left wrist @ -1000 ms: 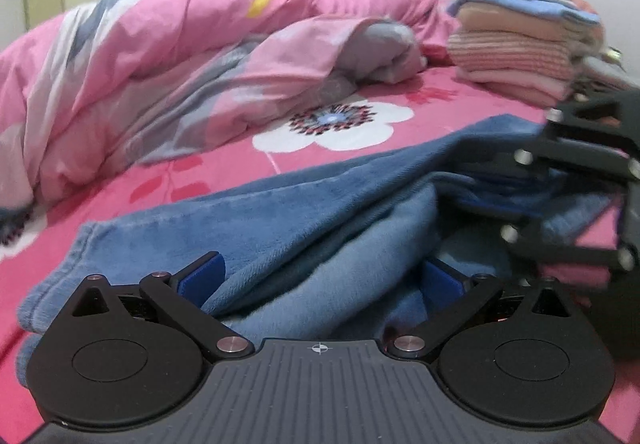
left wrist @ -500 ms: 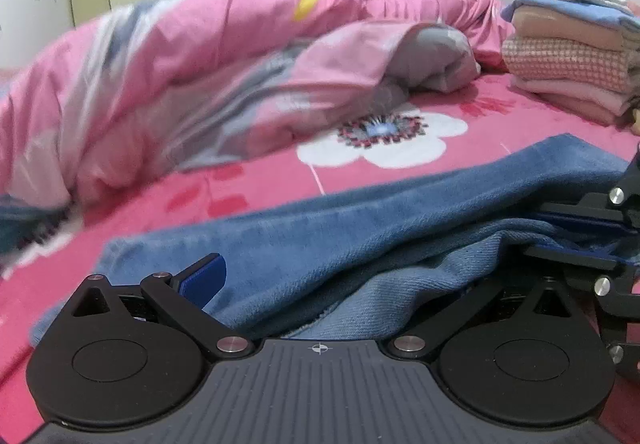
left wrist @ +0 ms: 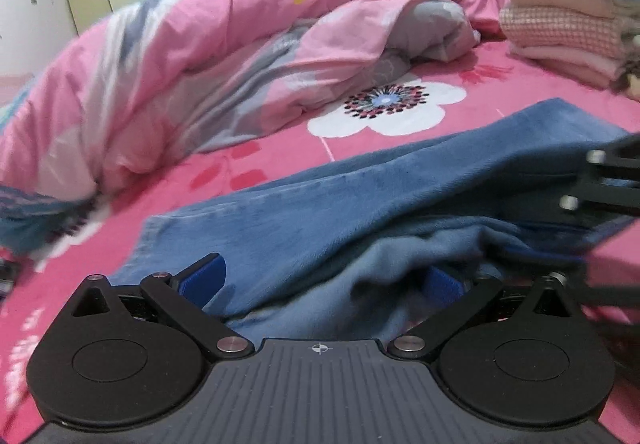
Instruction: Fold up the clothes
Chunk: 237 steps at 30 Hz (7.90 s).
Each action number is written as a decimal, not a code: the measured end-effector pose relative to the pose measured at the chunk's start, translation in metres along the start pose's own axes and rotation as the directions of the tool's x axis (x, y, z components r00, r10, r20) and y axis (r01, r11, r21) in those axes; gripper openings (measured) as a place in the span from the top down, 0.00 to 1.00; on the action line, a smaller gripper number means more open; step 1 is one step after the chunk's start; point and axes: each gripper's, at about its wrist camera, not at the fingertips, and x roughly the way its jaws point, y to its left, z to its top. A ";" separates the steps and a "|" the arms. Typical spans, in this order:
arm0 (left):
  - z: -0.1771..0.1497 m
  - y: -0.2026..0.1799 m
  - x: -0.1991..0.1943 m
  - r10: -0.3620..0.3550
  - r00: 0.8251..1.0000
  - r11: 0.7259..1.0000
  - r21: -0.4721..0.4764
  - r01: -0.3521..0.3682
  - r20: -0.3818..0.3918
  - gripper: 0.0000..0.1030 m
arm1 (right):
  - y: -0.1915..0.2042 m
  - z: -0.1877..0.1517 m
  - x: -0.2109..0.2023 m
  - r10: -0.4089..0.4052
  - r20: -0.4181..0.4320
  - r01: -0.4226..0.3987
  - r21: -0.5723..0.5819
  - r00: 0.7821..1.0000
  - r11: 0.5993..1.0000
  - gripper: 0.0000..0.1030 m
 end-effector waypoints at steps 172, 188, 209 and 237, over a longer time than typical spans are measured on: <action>-0.018 0.041 0.029 -0.044 0.993 0.961 -0.266 0.073 0.114 0.00 | -0.143 -0.086 0.018 0.098 -0.215 0.115 0.795 0.972 0.595 0.00; 0.041 0.039 0.033 -0.056 0.983 0.953 -0.285 0.105 0.175 0.00 | -0.143 -0.085 0.019 0.096 -0.218 0.119 0.794 0.971 0.596 0.00; 0.005 0.057 0.077 -0.073 0.997 0.935 -0.347 0.072 0.010 0.05 | -0.171 -0.029 -0.010 -0.089 -0.160 0.181 0.765 0.983 0.618 0.38; 0.006 0.070 0.072 -0.144 0.989 0.911 -0.386 0.144 0.030 0.04 | -0.154 0.007 0.084 0.248 -0.281 0.104 0.828 0.927 0.550 0.74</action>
